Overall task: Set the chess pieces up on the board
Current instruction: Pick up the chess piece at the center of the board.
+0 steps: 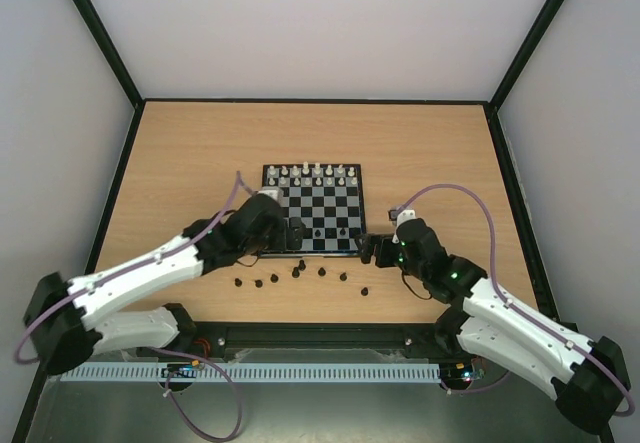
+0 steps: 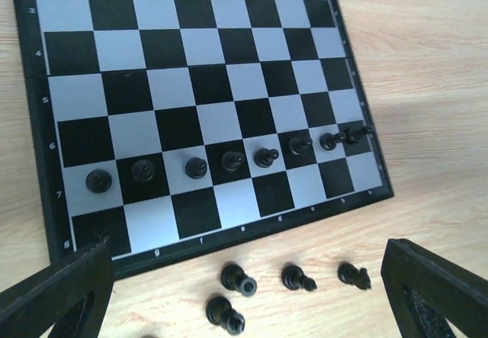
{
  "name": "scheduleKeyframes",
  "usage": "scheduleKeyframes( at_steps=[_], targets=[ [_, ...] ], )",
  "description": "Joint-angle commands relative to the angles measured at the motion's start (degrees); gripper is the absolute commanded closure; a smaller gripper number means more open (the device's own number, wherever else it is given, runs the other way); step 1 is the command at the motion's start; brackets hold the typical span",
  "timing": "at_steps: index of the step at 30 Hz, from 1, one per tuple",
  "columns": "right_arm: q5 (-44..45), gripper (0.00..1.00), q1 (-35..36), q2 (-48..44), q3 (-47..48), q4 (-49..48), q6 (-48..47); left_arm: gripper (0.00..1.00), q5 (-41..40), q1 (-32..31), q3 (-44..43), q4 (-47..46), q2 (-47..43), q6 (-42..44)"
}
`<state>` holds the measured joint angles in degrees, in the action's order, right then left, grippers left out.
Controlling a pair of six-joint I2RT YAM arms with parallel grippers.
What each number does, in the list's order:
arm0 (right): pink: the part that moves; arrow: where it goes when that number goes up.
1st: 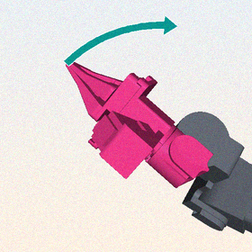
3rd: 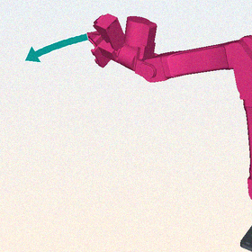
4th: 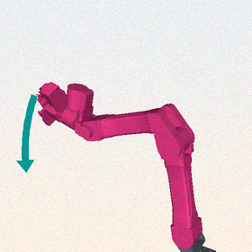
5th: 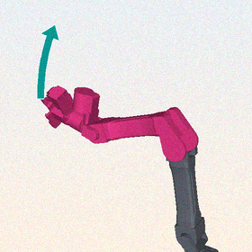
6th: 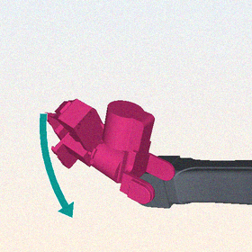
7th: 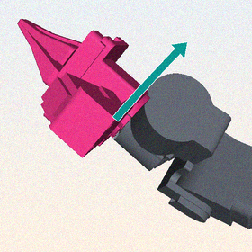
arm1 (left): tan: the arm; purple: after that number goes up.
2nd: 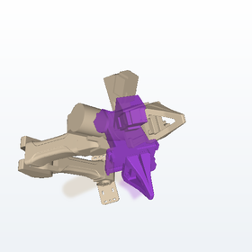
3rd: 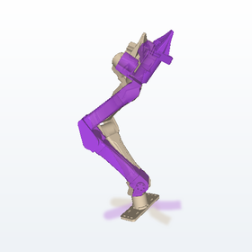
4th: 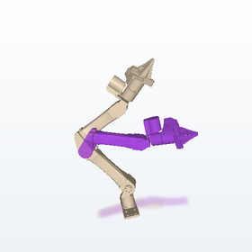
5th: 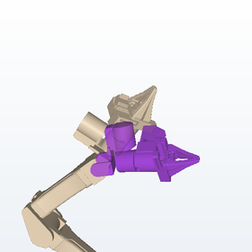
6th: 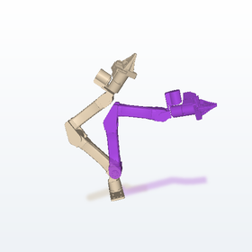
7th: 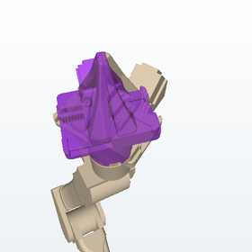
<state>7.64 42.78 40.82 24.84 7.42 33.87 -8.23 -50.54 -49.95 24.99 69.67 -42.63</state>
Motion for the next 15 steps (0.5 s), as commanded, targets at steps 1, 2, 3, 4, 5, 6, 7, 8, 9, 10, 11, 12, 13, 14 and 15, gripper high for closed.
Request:
scheduleKeyframes(
  at_steps=[1, 2, 3, 4, 5, 6, 7, 8, 9, 10, 11, 12, 13, 14, 15],
  targets=[
    [1.6, 0.01, 0.3, 3.8, 0.5, -1.0, -0.4, 0.01, -4.1, -0.7, 6.3, -5.9, -9.9, -3.7],
    [1.7, 0.02, 0.3, 4.7, 0.6, -1.1, -0.5, 0.01, -4.6, -0.8, 7.3, -6.2, -11.7, -3.9],
    [1.8, 0.02, 0.3, 5.5, 0.8, -1.2, -0.6, 0.01, -5.0, -0.9, 8.2, -6.5, -13.3, -4.1],
    [1.9, 0.01, 0.3, 6.3, 0.9, -1.2, -0.6, 0.01, -5.7, -0.9, 9.1, -6.4, -14.9, -4.3],
    [2.0, 0.02, 0.4, 7.1, 1.2, -1.0, -0.7, 0.01, -6.3, -0.9, 9.8, -6.3, -16.1, -4.3],
    [2.1, 0.01, 0.3, 7.9, 1.4, -1.0, -0.7, 0.01, -6.8, -0.9, 10.5, -6.1, -17.4, -4.3],
    [2.2, 0.01, 0.3, 8.7, 1.6, -0.9, -0.8, 0.01, -7.3, -0.9, 11.3, -5.6, -18.6, -4.3],
    [2.3, 0.01, 0.3, 9.5, 1.8, -0.9, -0.8, 0.01, -7.8, -0.9, 12.2, -5.4, -19.7, -4.6],
    [2.2, 0.01, 0.3, 10.3, 2.0, -0.8, -0.9, 0.01, -7.9, -0.9, 13.1, -5.4, -20.9, -4.7],
    [2.4, 0.01, 0.3, 11.3, 2.4, -0.6, -0.9, 0.01, -7.9, -0.9, 14.0, -5.5, -22.0, -4.8],
    [2.7, 0.01, 0.4, 12.1, 2.8, -0.2, -0.9, 0.01, -7.7, -0.9, 14.7, -5.6, -23.0, -4.8],
    [2.9, 0.01, 0.3, 12.8, 3.3, 0.2, -0.8, 0.01, -7.4, -1.0, 15.2, -5.6, -23.9, -4.8],
    [3.0, 0.01, 0.3, 13.4, 3.9, 0.7, -0.8, 0.01, -7.2, -0.9, 15.9, -5.8, -24.6, -4.8],
    [3.4, 0.01, 0.2, 13.6, 4.3, 1.3, -0.8, 0.01, -6.9, -0.9, 16.5, -6.1, -25.4, -4.7],
    [3.9, 0.01, 0.3, 13.6, 4.7, 1.9, -0.6, 0.01, -6.7, -0.9, 17.2, -6.4, -26.0, -4.6]
  ],
)
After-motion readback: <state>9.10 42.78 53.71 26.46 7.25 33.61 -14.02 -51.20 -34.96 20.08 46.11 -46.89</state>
